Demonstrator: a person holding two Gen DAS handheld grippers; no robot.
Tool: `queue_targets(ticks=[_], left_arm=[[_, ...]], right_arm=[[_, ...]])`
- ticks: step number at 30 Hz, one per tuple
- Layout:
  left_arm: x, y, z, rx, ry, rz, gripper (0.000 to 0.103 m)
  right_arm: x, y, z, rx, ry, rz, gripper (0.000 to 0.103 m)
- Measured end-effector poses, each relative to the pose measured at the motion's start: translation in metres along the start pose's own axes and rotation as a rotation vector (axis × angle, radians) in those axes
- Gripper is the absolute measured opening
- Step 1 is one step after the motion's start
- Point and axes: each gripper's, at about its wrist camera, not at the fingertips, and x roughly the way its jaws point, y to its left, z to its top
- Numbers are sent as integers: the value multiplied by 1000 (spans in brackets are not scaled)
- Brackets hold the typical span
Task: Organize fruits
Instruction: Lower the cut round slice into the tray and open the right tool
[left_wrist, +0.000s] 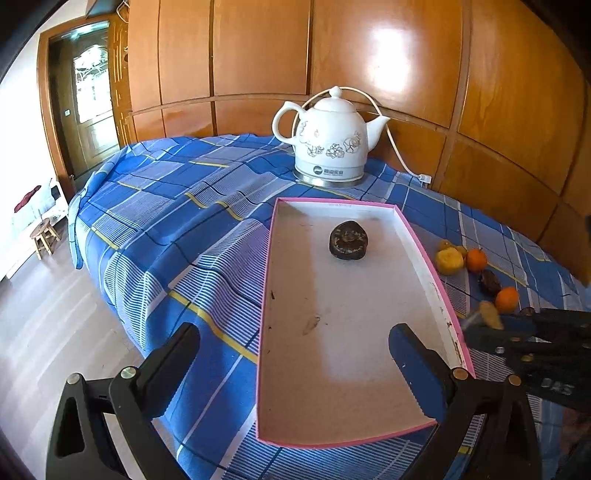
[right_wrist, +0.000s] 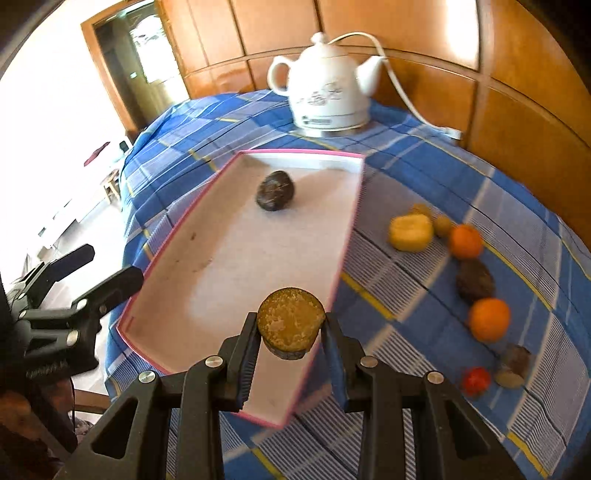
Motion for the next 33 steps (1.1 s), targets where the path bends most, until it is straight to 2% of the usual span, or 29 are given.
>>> queue_targets(ticks=[8,15,21,24,33], left_arm=[[-5,7,-1,-15,-7,2,103],[-5,11,-2,-19,-4,-5,103],[-3,13,-4,-26,8,-2,103],[-1,14,-4,-34,15,-1,103],[-2,11,-4,-31,15,-2,103]], right_arm=[[37,15,34,-6,27,-25,34],[67,14,59,51,41,-44,34],[76,15,56,59,57,-63,38],[72,14,52,75,47,-60,46],[46,13,37,89,-6,-63,47]])
